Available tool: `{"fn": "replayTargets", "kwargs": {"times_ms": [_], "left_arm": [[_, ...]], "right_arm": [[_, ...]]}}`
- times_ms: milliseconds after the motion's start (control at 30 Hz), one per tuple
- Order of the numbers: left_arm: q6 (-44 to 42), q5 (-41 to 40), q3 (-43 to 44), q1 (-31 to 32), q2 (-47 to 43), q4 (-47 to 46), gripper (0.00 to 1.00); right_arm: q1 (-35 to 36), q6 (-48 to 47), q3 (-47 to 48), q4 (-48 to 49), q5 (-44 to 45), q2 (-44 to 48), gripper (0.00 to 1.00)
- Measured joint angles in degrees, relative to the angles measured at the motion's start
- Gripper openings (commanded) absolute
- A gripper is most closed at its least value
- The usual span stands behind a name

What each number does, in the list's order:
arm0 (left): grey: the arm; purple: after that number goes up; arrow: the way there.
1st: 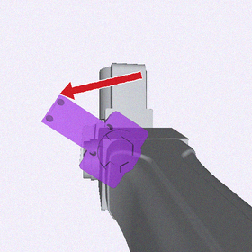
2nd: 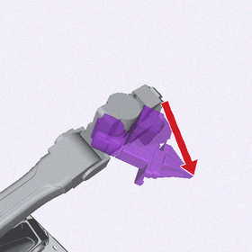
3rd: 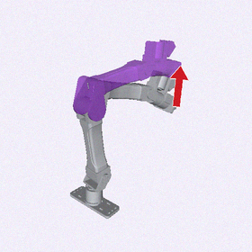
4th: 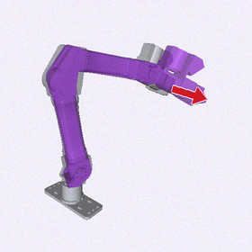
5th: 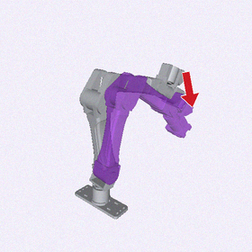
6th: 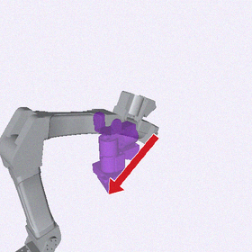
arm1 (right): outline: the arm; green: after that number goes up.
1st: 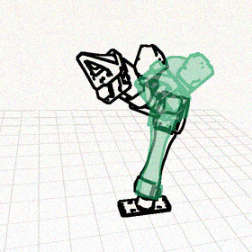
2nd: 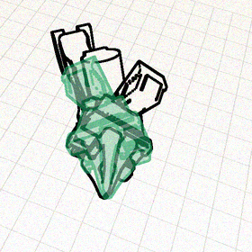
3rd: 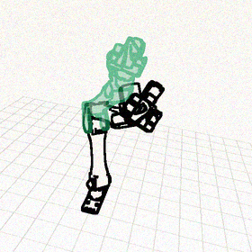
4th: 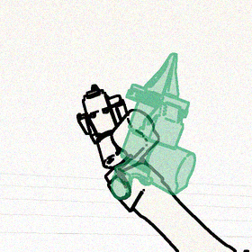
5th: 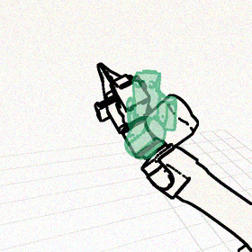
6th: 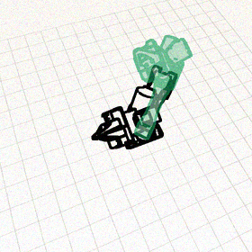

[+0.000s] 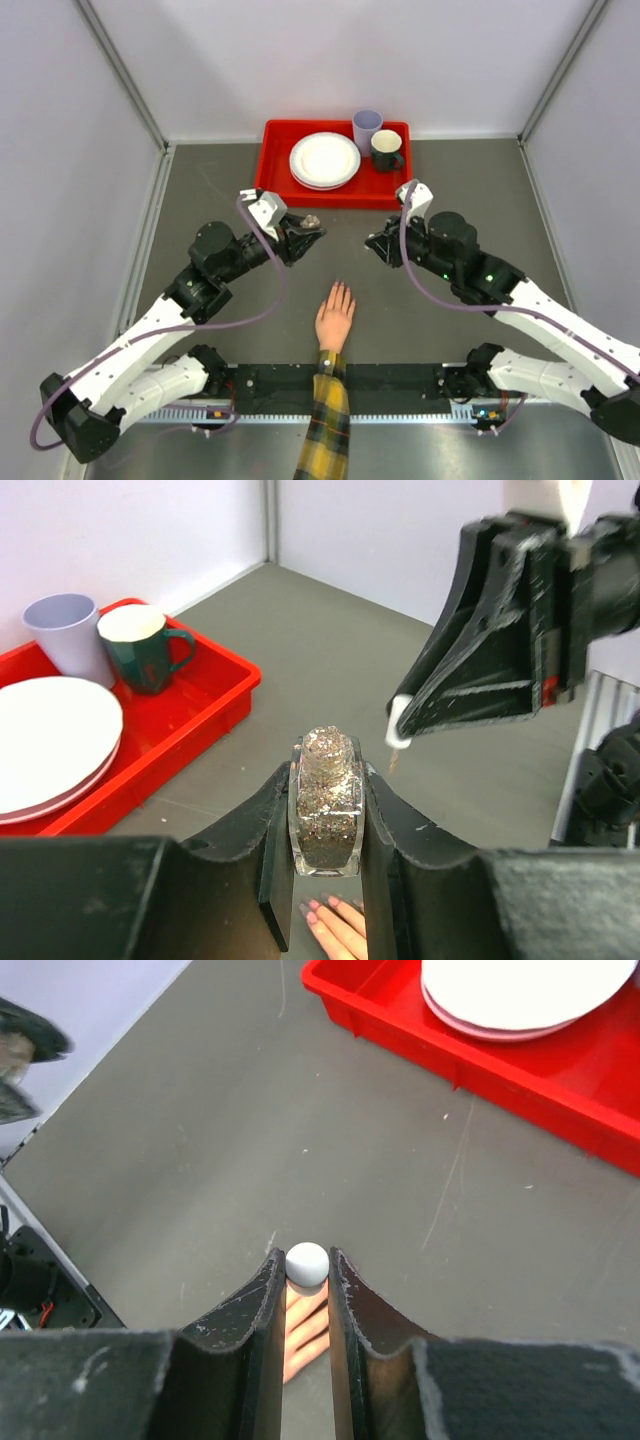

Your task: Paint the nails

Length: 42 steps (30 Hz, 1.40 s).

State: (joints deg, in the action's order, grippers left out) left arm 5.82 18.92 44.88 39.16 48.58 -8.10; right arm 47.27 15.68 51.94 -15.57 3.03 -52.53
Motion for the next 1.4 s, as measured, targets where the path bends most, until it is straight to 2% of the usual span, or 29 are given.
{"fn": "replayTargets", "kwargs": {"times_ms": [233, 400, 567, 700, 1033, 1400], "left_arm": [[-3.30, -5.79, 0.00, -0.74, 3.63, -1.03, 0.00], [-3.82, -6.80, -0.44, -5.90, 6.10, -3.06, 0.00], [-2.32, -4.72, -0.68, -12.74, 9.77, -6.34, 0.00], [-1.18, -2.86, -0.70, -15.56, 13.09, -8.70, 0.00], [0.96, 2.25, -0.70, -19.71, 18.29, -13.07, 0.00], [3.04, 5.49, -0.76, -21.09, 19.76, -16.72, 0.00]], "right_arm": [[-2.93, 1.11, -4.31, 7.91, -7.02, -10.32, 0.00], [-3.63, 1.01, -5.16, 12.94, -10.75, -17.05, 0.00], [-4.83, 0.24, -5.16, 17.75, -14.08, -22.36, 0.00], [-5.07, -0.31, -5.16, 19.91, -16.46, -25.59, 0.00], [-5.20, -3.02, -5.16, 20.50, -19.39, -28.83, 0.00], [-5.84, -3.72, -5.01, 20.63, -20.98, -34.99, 0.00]]}}
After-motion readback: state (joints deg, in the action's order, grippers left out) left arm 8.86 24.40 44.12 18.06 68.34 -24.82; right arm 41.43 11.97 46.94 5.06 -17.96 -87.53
